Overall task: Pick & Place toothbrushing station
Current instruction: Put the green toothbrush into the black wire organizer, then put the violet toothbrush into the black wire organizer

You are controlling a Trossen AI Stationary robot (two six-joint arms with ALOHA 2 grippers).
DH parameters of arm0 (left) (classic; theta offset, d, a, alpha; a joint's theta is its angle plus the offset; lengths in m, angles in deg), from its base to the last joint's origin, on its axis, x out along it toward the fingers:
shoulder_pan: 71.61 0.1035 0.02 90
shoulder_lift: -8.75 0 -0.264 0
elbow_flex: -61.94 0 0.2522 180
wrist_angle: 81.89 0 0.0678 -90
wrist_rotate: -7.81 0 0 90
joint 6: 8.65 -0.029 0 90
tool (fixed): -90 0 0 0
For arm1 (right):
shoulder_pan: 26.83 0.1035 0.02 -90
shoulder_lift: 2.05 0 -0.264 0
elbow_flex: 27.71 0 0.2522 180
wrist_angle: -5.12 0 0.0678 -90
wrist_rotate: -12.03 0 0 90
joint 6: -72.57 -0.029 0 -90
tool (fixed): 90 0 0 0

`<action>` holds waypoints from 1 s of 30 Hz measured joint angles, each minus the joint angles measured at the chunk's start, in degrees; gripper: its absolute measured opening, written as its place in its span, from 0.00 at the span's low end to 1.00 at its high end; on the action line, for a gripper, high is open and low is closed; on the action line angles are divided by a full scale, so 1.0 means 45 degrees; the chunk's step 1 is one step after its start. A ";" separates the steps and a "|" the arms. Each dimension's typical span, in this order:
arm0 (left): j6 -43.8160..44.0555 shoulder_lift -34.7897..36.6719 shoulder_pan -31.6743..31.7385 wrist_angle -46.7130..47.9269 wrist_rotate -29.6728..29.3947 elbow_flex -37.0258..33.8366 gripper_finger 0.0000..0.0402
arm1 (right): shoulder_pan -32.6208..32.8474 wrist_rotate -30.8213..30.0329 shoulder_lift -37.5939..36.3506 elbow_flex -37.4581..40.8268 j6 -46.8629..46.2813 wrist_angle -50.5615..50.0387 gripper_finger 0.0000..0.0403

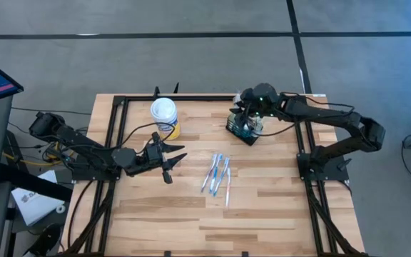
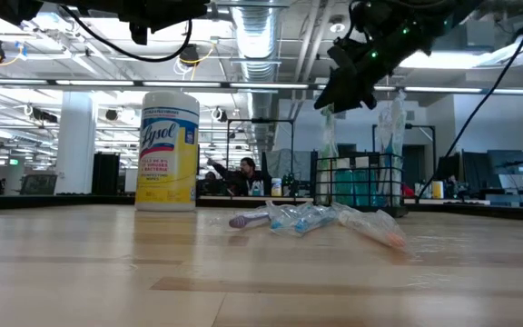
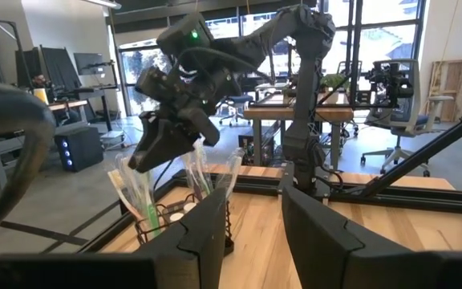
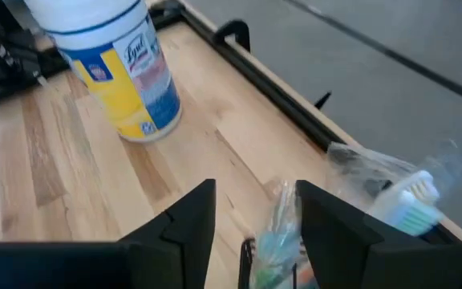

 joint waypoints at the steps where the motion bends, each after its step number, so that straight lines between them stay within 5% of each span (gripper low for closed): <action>1: 0.0000 0.0000 0.0000 -0.0004 0.0000 0.0000 0.29 | 0.0010 -0.0014 -0.0074 -0.0185 -0.0005 -0.0420 0.40; 14: 0.0219 0.0000 -0.0015 0.0000 0.0151 0.0000 0.29 | 0.0786 -0.0044 -0.0845 -0.1909 -0.0084 -0.2920 0.31; 21: 0.1487 -0.0434 0.0036 -0.0053 0.1865 0.0000 0.29 | 0.2308 -0.0039 -0.0957 -0.2272 -0.0610 -0.5009 0.29; 30: 0.3962 -0.1931 0.0403 -0.0086 0.1903 0.0036 0.29 | 0.4331 -0.0039 -0.0947 -0.2272 -0.1233 -0.6606 0.29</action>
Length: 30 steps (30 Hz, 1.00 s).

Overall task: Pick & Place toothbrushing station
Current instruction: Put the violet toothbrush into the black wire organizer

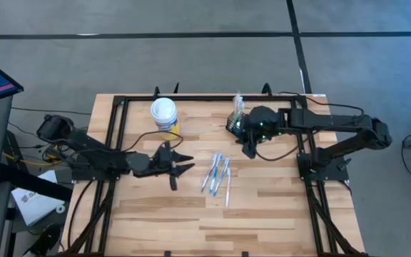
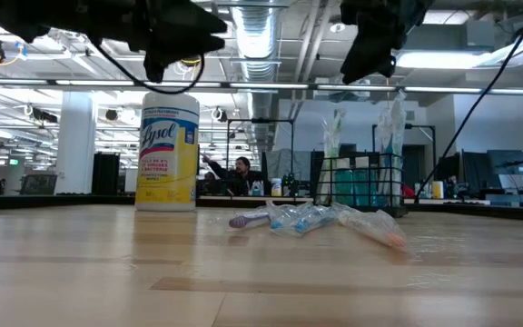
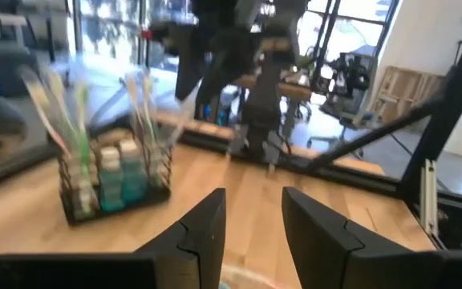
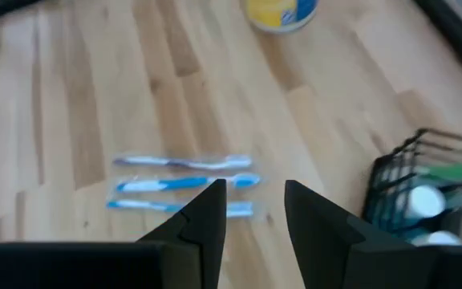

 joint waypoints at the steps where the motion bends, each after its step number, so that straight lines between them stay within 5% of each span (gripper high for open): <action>1: 0.0201 -0.0287 -0.0001 -0.0002 0.0001 0.0072 0.29 | 0.0120 0.0005 0.0000 0.0000 -0.0106 -0.0106 0.29; 17: 0.4176 -0.5633 0.0008 0.0827 0.0582 0.2060 0.29 | 0.0823 -0.0005 0.0000 0.0000 -0.0258 -0.1134 0.29; 30: 0.5496 -0.6123 0.0330 0.5930 0.1039 0.3744 0.29 | 0.0823 -0.0005 0.0005 0.0000 -0.0254 -0.1366 0.29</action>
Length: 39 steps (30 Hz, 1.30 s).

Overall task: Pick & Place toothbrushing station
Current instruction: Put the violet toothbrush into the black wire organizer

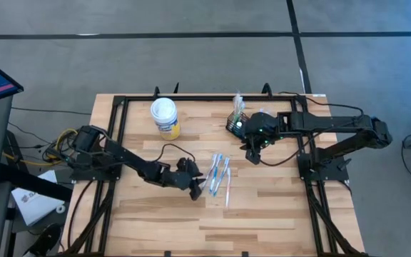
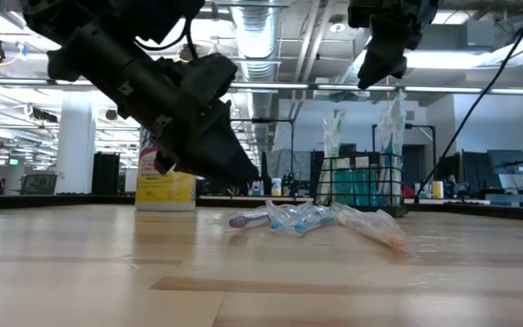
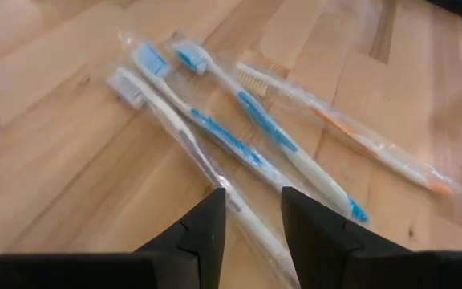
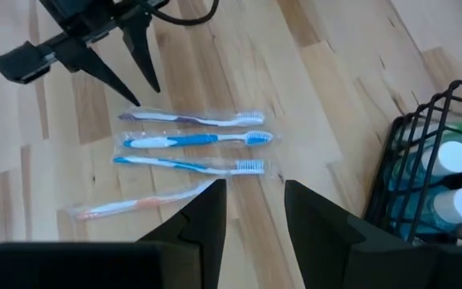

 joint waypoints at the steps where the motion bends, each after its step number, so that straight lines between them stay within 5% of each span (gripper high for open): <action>1: 0.0207 0.0011 0.0074 0.0065 0.0168 0.0035 0.29 | 0.0000 0.0000 0.0000 0.0000 0.0000 -0.0045 0.29; 9: 0.0949 -0.0081 0.0706 0.0553 0.1810 0.0053 0.29 | 0.0000 0.0000 0.0000 0.0000 0.0008 -0.0063 0.29; 39: 0.1692 -0.0436 0.0729 0.0412 0.2384 0.0038 0.29 | 0.0000 0.0000 0.0000 0.0000 0.0019 -0.0072 0.29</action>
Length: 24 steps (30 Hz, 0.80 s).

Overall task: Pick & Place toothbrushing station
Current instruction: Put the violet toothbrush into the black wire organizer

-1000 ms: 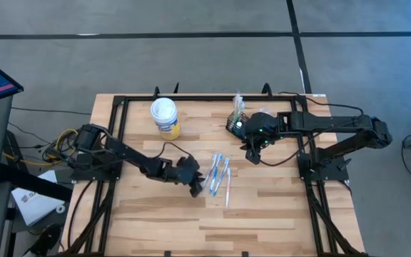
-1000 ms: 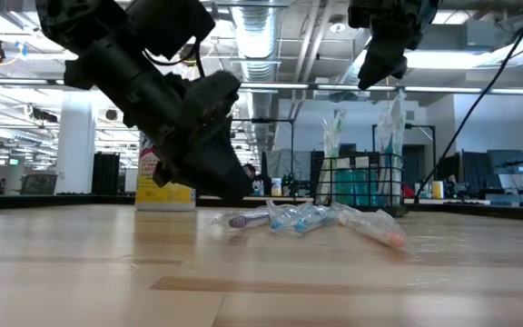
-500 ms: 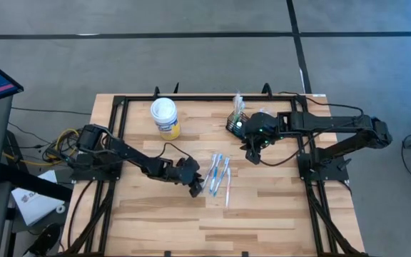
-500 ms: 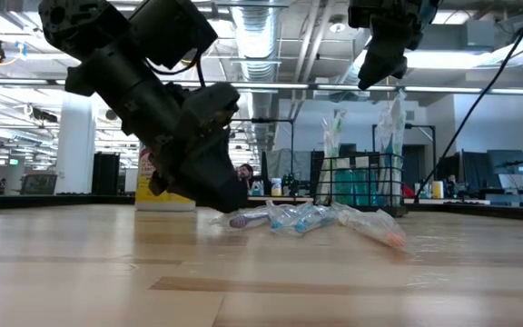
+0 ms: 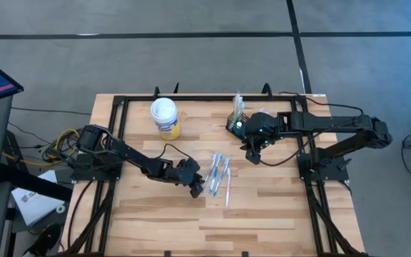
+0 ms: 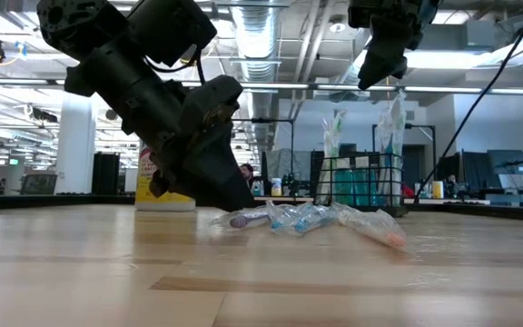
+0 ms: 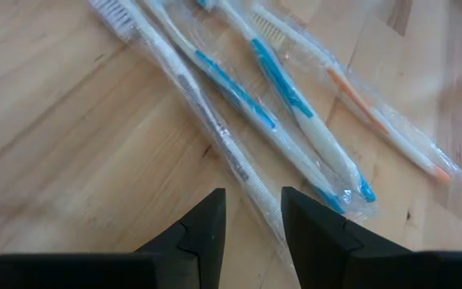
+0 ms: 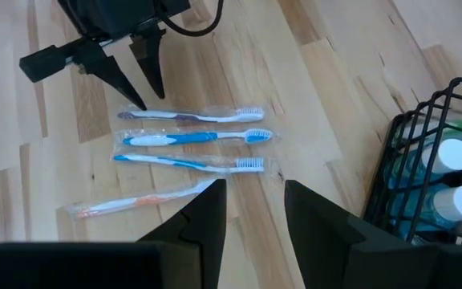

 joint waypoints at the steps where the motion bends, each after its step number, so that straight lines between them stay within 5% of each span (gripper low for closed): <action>1: 0.0020 0.0000 0.0000 0.0005 0.0000 0.0000 0.29 | 0.0000 0.0000 0.0000 0.0000 -0.0019 0.0000 0.29; 10: 0.0443 -0.1279 -0.0019 -0.0403 -0.0110 0.0421 0.29 | 0.0000 0.0000 0.0000 0.0000 -0.0019 -0.0006 0.29; 24: 0.0498 -0.1037 0.0091 -0.0690 0.0226 0.0382 0.29 | 0.0183 0.0000 0.0005 0.0005 -0.0310 -0.0102 0.29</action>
